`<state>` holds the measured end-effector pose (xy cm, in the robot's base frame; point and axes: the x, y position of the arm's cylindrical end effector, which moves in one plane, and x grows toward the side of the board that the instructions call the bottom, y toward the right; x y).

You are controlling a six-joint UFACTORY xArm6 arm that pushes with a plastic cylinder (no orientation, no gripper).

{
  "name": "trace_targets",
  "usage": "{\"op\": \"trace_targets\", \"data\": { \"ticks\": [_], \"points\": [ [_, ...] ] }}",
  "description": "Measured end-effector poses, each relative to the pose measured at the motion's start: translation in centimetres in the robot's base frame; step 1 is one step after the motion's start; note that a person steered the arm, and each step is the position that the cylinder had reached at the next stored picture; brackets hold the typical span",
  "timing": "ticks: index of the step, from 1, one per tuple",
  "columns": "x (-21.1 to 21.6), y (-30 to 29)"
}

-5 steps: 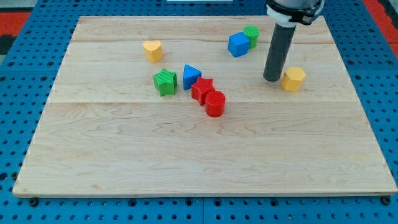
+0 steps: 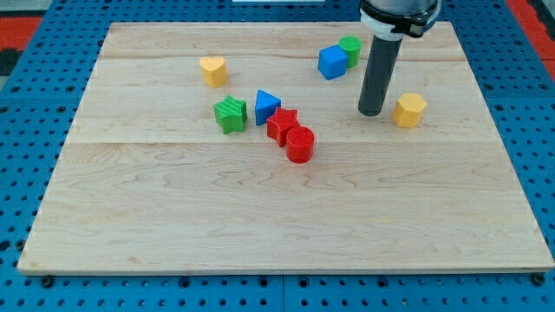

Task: Move the red circle in between the red star and yellow hexagon

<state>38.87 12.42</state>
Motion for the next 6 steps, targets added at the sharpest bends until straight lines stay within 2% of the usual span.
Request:
{"op": "trace_targets", "data": {
  "ticks": [2,4,5,6],
  "points": [
    [6.1,-0.3],
    [11.1,-8.9],
    [8.7,-11.6],
    [4.9,-11.2]
  ]
}}
